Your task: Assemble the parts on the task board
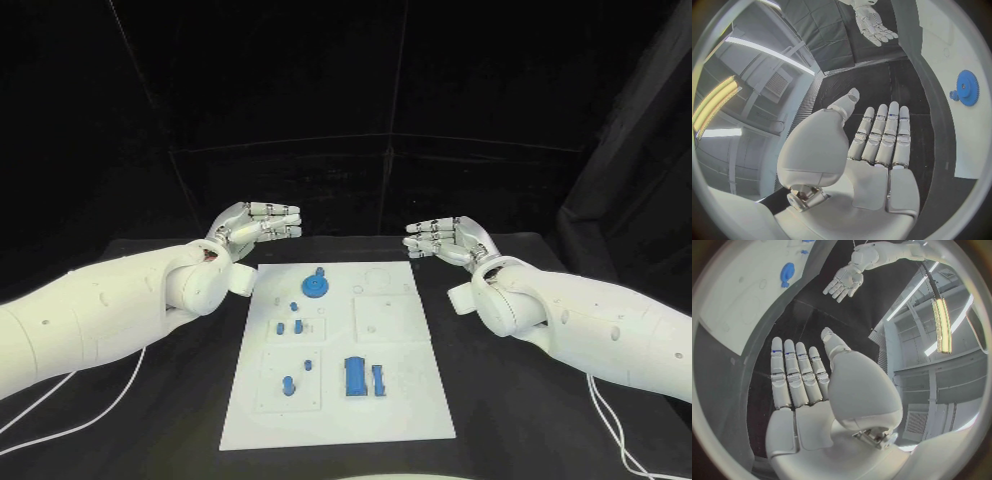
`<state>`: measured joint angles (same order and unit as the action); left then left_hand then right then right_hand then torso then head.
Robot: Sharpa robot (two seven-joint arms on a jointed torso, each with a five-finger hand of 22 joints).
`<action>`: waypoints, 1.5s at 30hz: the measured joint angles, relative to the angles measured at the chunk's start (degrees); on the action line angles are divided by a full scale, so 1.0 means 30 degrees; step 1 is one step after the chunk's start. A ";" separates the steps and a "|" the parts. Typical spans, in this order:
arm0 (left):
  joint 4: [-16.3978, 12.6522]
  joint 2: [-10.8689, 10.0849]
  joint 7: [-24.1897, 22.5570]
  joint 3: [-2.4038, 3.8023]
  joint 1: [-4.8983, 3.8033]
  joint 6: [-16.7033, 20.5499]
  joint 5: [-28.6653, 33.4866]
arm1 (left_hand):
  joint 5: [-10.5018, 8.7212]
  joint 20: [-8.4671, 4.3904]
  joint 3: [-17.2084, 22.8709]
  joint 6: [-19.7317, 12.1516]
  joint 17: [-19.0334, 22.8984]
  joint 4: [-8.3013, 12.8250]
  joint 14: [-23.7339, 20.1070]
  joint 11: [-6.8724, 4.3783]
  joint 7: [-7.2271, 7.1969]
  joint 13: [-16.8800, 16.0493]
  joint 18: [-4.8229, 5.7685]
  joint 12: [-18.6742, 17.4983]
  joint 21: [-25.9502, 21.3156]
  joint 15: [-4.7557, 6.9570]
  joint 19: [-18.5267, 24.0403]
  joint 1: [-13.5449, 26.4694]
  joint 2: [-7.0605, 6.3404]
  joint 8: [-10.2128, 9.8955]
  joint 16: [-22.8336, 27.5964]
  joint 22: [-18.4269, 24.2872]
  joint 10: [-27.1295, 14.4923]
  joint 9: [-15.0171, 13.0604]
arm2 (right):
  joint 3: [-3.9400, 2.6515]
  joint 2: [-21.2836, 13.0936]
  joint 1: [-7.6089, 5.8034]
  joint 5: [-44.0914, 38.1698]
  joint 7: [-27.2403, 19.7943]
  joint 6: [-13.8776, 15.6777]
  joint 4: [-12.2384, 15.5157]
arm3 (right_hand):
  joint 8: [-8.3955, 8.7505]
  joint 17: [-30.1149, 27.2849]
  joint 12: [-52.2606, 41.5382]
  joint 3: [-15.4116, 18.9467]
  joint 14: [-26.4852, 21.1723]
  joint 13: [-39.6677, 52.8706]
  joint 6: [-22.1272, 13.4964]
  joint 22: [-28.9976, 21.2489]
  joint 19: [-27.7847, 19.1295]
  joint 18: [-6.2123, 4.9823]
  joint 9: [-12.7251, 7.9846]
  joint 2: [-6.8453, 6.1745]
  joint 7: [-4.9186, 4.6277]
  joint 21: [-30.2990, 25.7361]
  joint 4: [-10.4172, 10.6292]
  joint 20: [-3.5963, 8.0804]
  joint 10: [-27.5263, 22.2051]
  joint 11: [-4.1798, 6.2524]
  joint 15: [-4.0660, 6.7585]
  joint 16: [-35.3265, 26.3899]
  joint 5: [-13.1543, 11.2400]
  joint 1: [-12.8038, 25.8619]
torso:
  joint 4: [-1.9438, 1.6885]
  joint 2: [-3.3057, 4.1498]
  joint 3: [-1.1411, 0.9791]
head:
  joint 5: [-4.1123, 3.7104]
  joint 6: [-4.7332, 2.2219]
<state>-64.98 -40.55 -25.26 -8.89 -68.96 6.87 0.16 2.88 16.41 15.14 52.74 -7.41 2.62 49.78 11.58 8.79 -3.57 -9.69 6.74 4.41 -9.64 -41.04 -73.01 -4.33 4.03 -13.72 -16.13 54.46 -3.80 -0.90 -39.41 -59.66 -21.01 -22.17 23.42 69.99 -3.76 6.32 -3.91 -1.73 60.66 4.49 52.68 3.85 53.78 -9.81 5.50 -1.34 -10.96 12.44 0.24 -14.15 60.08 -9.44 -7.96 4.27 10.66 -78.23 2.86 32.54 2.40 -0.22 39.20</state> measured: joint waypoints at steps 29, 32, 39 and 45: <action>-0.7049 -0.1155 -0.0545 0.2553 0.2569 0.8075 0.0188 | -0.0884 -0.3555 -0.3740 -1.1518 0.2398 -0.0866 -1.0823 -0.3345 -0.2754 0.1153 0.2077 -0.2118 -0.1396 0.2907 0.9140 1.5900 0.1432 -0.1266 0.3918 0.3930 -1.1957 0.1220 | 0.0308 -0.1741 -0.0121 0.5780 -0.1777 0.5498 0.6548 | 0.1109 -0.2062 0.1164 0.0560 -1.3026 -0.1465 -1.1449 -0.1252 -1.1525 0.1536 -0.1786 0.0451 0.2883 -0.3686 0.0047 0.3405 -1.3127 0.2809 0.2532 -0.1340 -0.2716 1.7284 | -0.0932 -0.0447 -0.0784 | 0.0079 -0.1608; -0.7727 -0.1281 -0.0662 0.2779 0.2787 0.9441 0.0178 | -0.0889 -0.3962 -0.4227 -1.2207 0.2425 -0.0867 -1.1467 -0.3539 -0.2829 0.1162 0.2501 -0.2118 -0.1396 0.3028 0.9670 1.6865 0.1441 -0.1271 0.4156 0.4470 -1.2662 0.1235 | 0.0309 -0.1752 -0.0124 0.6210 -0.1938 0.5953 0.6596 | 0.1180 -0.2062 0.1164 0.0560 -1.3835 -0.1466 -1.2142 -0.1254 -1.2247 0.2105 -0.1799 0.0444 0.3177 -0.3793 0.0047 0.3906 -1.3894 0.2942 0.2584 -0.1339 -0.3037 1.8282 | -0.0945 -0.0450 -0.0793 | 0.0081 -0.1609; -0.8271 -0.1369 -0.0845 0.2924 0.2962 1.1276 0.0165 | -0.0889 -0.4994 -0.4702 -1.3576 0.2436 -0.0847 -1.2780 -0.3756 -0.2898 0.1167 0.2823 -0.2118 -0.1396 0.3146 1.0704 1.8767 0.1446 -0.1271 0.4363 0.5101 -1.4072 0.1244 | 0.0311 -0.1756 -0.0125 0.6684 -0.2126 0.6439 0.6605 | 0.1181 -0.2082 0.1234 0.0560 -1.5427 -0.1465 -1.3492 -0.1254 -1.3669 0.2735 -0.1808 0.0447 0.3501 -0.4006 0.0047 0.4453 -1.5410 0.3108 0.2621 -0.1339 -0.3321 2.0207 | -0.0952 -0.0454 -0.0797 | 0.0075 -0.1609; -0.8282 -0.1378 -0.0913 0.2932 0.2964 1.1863 0.0159 | -0.0889 -0.5351 -0.4834 -1.4489 0.2450 -0.0872 -1.3646 -0.3828 -0.2926 0.1165 0.2820 -0.2118 -0.1396 0.3192 1.1330 2.0032 0.1449 -0.1270 0.4446 0.5270 -1.4981 0.1244 | 0.0311 -0.1756 -0.0125 0.6886 -0.2196 0.6634 0.6607 | 0.1180 -0.2081 0.1235 0.0560 -1.6519 -0.1463 -1.4413 -0.1253 -1.4609 0.2847 -0.1808 0.0451 0.3602 -0.4006 0.0048 0.4645 -1.6474 0.3123 0.2635 -0.1339 -0.3432 2.1535 | -0.0954 -0.0454 -0.0800 | 0.0073 -0.1609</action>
<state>-89.83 -44.68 -28.00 -0.09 -60.07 42.46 0.64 0.21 0.35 0.64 9.27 -0.07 0.00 8.84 0.10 0.01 -0.07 -1.23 0.39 0.22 -0.06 -7.05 -12.92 0.01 0.22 -0.38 -0.32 9.51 -0.07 0.04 -44.68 -60.03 -0.35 -28.76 43.32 89.81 -0.22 0.08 -0.21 -0.05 11.10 0.10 9.44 0.09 9.95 -1.27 0.08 0.01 -0.16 0.42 0.38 -0.21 10.66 -0.07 -0.06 0.26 0.36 -13.63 0.00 31.18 0.00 0.00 34.37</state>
